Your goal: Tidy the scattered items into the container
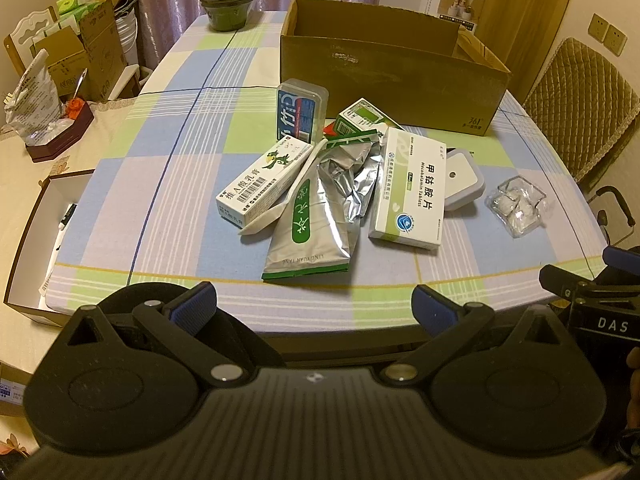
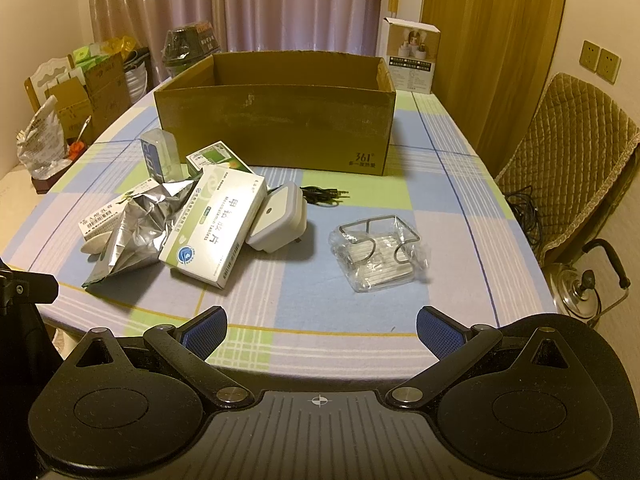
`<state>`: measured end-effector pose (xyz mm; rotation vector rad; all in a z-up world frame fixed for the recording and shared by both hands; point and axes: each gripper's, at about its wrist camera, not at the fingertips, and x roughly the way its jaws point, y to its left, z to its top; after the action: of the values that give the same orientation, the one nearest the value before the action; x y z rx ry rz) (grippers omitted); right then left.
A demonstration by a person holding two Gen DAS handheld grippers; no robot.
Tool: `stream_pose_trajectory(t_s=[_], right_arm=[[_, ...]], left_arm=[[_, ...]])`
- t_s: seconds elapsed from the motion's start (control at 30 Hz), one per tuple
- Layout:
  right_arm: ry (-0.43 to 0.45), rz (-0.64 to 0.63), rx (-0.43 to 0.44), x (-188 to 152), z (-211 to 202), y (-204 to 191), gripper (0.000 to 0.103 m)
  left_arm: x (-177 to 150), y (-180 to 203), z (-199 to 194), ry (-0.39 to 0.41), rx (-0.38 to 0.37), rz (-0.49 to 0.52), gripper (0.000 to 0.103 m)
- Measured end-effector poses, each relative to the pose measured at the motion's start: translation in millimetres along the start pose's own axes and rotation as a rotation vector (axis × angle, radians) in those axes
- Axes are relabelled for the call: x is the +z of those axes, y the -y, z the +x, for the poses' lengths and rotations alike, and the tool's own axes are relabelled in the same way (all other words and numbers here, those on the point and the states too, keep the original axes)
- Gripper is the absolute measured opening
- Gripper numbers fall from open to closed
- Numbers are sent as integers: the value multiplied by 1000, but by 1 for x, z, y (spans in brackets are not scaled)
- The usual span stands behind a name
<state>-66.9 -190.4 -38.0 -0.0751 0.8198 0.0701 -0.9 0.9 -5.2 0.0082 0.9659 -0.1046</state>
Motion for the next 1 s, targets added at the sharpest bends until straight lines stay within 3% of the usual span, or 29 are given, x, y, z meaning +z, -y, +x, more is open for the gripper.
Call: stream_pose_trajectory(t_s=[0.43, 0.7, 1.0], right_arm=[[-39, 2, -18, 6, 3, 0, 103], [20, 2, -61, 20, -6, 4, 103], [-112, 43, -31, 28, 19, 27, 103]], left_arm=[[-3, 2, 0, -7, -12, 20, 102], [-1, 5, 0, -42, -33, 47, 102], [7, 5, 0, -58, -56, 80, 102]])
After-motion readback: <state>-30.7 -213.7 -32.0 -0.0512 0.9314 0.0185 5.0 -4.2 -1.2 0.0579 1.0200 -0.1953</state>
